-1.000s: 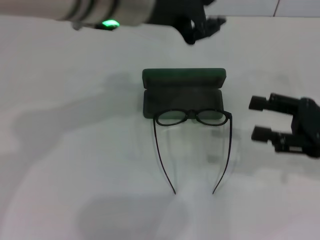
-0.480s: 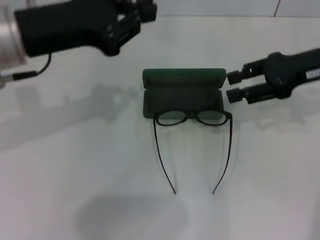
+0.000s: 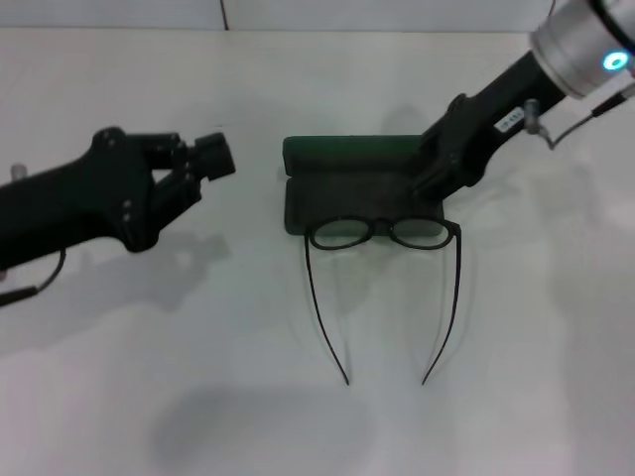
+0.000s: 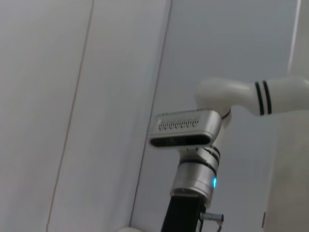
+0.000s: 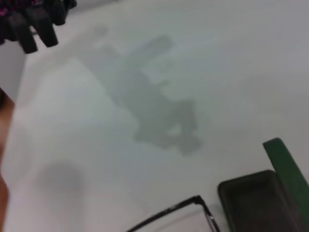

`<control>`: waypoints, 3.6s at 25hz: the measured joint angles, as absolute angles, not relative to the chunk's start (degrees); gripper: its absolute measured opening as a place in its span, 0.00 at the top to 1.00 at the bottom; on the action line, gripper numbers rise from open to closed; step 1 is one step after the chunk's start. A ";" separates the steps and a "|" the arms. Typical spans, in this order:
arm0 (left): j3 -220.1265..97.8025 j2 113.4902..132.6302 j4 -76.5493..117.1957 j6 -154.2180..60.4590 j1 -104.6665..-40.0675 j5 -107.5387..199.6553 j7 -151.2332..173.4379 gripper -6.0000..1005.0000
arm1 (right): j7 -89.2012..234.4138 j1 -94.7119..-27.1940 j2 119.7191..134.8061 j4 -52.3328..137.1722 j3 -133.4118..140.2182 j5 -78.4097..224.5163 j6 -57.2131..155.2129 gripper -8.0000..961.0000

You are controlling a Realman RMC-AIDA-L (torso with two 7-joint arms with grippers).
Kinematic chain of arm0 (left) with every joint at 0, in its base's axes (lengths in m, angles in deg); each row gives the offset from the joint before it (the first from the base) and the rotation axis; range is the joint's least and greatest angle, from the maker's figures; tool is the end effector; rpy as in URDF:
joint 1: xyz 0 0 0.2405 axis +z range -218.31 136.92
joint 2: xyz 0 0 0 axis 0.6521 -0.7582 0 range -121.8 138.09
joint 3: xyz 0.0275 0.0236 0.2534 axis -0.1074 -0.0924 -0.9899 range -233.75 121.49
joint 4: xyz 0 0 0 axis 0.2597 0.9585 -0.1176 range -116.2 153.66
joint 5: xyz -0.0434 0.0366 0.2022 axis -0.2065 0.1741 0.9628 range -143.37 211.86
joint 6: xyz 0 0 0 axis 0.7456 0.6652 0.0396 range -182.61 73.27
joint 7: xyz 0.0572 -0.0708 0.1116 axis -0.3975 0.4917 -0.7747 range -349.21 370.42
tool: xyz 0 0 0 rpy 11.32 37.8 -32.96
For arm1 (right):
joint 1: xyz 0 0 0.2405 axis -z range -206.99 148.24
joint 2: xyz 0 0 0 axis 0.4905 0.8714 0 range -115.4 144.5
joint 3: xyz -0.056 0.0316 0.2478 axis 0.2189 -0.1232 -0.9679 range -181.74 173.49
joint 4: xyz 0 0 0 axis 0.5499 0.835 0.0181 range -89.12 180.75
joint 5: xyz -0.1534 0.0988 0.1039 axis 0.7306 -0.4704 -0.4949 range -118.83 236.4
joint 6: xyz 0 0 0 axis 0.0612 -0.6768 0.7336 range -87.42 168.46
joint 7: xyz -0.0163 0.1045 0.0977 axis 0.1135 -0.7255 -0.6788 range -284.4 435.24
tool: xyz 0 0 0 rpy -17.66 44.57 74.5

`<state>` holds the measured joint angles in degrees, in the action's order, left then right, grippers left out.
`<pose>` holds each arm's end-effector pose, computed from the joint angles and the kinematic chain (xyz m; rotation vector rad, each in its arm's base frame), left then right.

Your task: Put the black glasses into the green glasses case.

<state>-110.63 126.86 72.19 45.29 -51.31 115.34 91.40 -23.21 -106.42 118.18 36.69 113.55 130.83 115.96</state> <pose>-0.2517 0.2640 0.0553 -2.5285 -0.4577 -1.1809 0.0887 0.4330 -0.0264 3.0707 -0.2967 0.1950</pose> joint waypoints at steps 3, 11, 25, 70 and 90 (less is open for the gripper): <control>-110.45 126.41 67.49 45.61 -51.33 115.41 88.70 0.92 | -26.09 -108.02 119.29 35.45 113.56 135.02 113.90 0.47; -110.41 125.91 60.62 45.80 -52.06 116.37 84.74 0.92 | -32.70 -111.36 123.65 34.09 113.54 146.07 112.42 0.47; -110.35 126.28 52.94 45.38 -54.13 118.67 79.70 0.92 | -34.63 -112.51 127.83 33.88 113.62 150.73 108.22 0.47; -110.36 127.10 49.00 43.87 -54.32 119.35 75.99 0.92 | -36.15 -108.55 129.45 29.45 109.54 159.08 103.22 0.75; -110.36 127.07 49.12 55.03 -55.11 113.85 74.77 0.92 | -31.65 -77.87 125.42 -5.04 75.45 159.75 119.92 0.94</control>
